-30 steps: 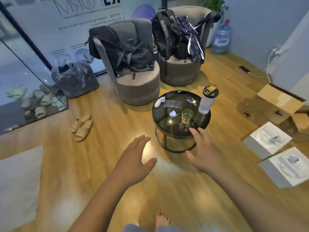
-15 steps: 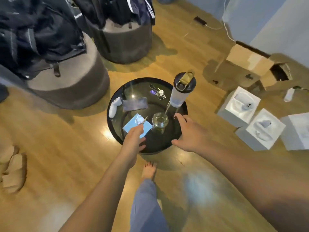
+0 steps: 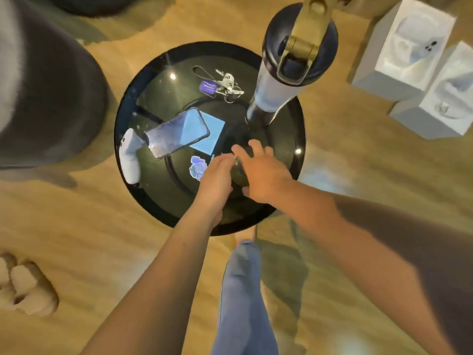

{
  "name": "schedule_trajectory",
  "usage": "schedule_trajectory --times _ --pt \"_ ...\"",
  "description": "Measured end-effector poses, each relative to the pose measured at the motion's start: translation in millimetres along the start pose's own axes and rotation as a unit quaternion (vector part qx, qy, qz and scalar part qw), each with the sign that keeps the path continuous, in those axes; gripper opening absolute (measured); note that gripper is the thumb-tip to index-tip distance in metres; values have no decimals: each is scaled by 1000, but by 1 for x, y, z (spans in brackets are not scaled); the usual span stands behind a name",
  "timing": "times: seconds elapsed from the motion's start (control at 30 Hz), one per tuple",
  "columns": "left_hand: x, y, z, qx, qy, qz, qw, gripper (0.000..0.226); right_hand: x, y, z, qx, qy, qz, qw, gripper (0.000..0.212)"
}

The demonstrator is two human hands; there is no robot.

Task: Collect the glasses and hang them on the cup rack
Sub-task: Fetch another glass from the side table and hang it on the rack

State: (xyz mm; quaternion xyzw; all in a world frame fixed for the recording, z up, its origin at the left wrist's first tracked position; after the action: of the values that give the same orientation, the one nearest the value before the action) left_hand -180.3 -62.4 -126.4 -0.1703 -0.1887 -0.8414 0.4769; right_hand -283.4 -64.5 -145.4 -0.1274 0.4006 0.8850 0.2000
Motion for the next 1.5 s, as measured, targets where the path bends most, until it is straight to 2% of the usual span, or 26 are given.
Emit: schedule_trajectory --times 0.17,0.27,0.33,0.37,0.43,0.5,0.57,0.67,0.73,0.8,0.87,0.93,1.0,1.07,1.13,1.27,1.33,1.4,1.43,1.5 --pt "2 14 21 15 35 10 999 19 12 55 33 83 -12 -167 982 97" --pt "12 -1 50 -19 51 34 998 50 17 103 77 164 -37 -289 942 94" --pt "32 -28 77 -75 53 88 992 65 27 133 114 240 -59 -396 884 91" --pt "48 -43 92 -104 44 123 986 68 34 146 135 277 -75 -456 842 91" --pt "89 -74 126 -153 -23 156 976 67 49 166 185 327 -111 -572 744 95" --pt "136 -109 173 -202 -115 147 961 62 66 179 245 359 -120 -645 664 95" --pt "170 -155 228 -273 -179 139 935 53 85 189 317 400 -101 -664 624 82" --pt "176 -240 318 -350 -210 93 908 60 113 186 437 462 -101 -637 609 83" --pt "154 -302 377 -389 -202 52 897 61 137 174 524 509 -137 -591 611 87" --pt "123 -362 436 -434 -212 -20 876 42 157 162 606 541 -162 -533 630 90" --pt "82 -415 492 -468 -234 -97 847 32 172 144 682 565 -186 -475 648 95" --pt "32 -463 546 -496 -243 -153 819 28 186 117 756 584 -219 -433 651 87" --pt "-21 -510 599 -522 -251 -204 789 29 207 77 827 592 -279 -418 630 71" --pt "-73 -552 647 -545 -252 -255 758 38 230 30 891 582 -334 -444 594 66" --pt "-122 -592 689 -577 -246 -299 719 45 252 -19 950 578 -366 -488 542 68" --pt "-203 -662 753 -618 -243 -360 655 58 289 -102 1054 621 -375 -538 429 65" --pt "-237 -700 774 -626 -242 -382 636 59 310 -137 1102 651 -364 -564 355 51" --pt "-271 -744 795 -637 -242 -405 609 55 332 -168 1146 668 -349 -578 311 37" --pt "-289 -768 805 -643 -241 -414 597 52 344 -184 1168 676 -349 -580 292 37" --pt "-326 -819 827 -658 -231 -424 578 46 369 -216 1213 688 -364 -577 249 50"
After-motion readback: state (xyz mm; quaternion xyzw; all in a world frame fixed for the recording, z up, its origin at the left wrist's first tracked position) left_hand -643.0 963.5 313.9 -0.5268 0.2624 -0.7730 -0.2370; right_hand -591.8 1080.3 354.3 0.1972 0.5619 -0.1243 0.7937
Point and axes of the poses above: each hand's wrist, its own z-axis away from the middle knuckle, its own y-axis out of the back of the hand, x = y × z, the point moved 8 cm from there along -z, towards the middle knuckle, and after that the axes turned 12 degrees about -z, right-handed, at the moved point
